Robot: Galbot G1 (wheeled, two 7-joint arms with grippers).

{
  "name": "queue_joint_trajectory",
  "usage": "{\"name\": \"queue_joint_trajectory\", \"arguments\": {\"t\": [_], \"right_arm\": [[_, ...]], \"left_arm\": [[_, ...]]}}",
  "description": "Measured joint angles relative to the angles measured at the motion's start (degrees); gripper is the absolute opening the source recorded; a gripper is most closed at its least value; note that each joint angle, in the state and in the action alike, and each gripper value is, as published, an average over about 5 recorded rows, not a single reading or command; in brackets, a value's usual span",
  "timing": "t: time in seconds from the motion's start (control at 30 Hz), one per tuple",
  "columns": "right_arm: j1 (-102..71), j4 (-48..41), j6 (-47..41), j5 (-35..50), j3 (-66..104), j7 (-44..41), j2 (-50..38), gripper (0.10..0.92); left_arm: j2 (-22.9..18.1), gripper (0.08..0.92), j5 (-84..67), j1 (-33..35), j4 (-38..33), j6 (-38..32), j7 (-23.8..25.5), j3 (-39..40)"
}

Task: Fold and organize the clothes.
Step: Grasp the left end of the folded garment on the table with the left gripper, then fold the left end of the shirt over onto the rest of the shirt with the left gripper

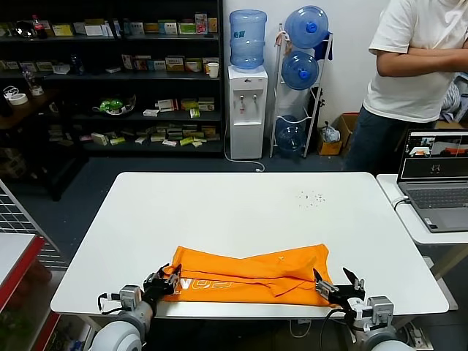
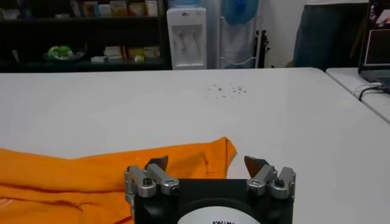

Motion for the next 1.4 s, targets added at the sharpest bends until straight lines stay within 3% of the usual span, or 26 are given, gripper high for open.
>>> {"name": "queue_joint_trajectory", "arguments": {"t": [0.23, 0.37, 0.6, 0.83, 1.17, 1.4], "right_arm": [[0.6, -0.2, -0.2, 0.2, -0.2, 0.1, 0.0, 0.823], [0.8, -0.4, -0.1, 0.2, -0.3, 0.1, 0.0, 0.823], [1.6, -0.9, -0.1, 0.3, -1.0, 0.3, 0.4, 0.823], [3.1, -1.4, -0.1, 0.4, -1.9, 0.6, 0.7, 0.823], [5.4, -2.5, 0.1, -0.1, -3.8, 0.6, 1.6, 0.823], [6.3, -3.2, 0.1, -0.5, -4.6, 0.8, 2.2, 0.823]], "left_arm": [[-0.1, 0.213, -0.7, 0.9, -0.8, 0.3, -0.4, 0.1], [-0.3, 0.134, -0.8, 1.5, -1.6, 0.3, -0.9, -0.1], [0.1, 0.128, -0.2, 1.5, -4.0, 0.4, -1.2, -1.8], [3.3, 0.128, -0.3, 1.4, -4.6, 0.9, -0.6, -6.2], [10.8, 0.128, 0.7, 3.2, 1.1, 0.4, 0.8, -15.1], [13.4, 0.128, 2.7, 4.5, 4.2, -0.3, 0.8, -20.9]]}}
